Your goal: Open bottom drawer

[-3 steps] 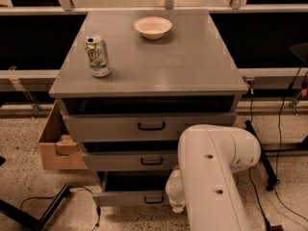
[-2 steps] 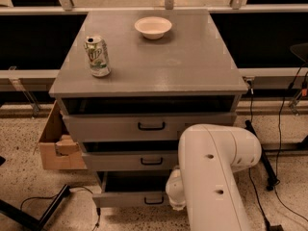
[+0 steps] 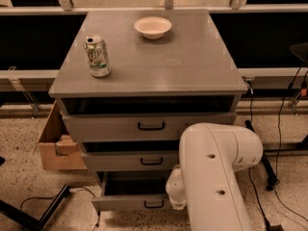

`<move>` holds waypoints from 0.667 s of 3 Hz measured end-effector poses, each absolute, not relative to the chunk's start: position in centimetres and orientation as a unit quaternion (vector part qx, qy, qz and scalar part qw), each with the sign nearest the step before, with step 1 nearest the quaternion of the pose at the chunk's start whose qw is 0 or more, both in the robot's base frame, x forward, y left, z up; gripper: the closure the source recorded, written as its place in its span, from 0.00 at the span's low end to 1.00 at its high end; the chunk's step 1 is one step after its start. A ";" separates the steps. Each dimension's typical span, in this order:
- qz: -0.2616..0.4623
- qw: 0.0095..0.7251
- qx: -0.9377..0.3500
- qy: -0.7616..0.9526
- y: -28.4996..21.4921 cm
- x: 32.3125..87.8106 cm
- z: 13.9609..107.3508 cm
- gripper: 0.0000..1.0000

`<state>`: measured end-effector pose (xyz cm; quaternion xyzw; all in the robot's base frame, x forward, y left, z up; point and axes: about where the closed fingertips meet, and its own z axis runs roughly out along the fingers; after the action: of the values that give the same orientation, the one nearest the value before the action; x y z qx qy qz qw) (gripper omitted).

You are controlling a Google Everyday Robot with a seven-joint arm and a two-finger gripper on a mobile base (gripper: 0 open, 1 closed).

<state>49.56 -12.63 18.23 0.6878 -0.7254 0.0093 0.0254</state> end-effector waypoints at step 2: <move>0.009 0.026 0.688 -0.725 -12.6 49.6 19.0 0.29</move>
Offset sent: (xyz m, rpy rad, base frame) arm 0.0000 0.0000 0.0035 0.0000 0.0000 0.0000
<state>49.55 -12.63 19.03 0.6878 -0.7254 0.0093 0.0255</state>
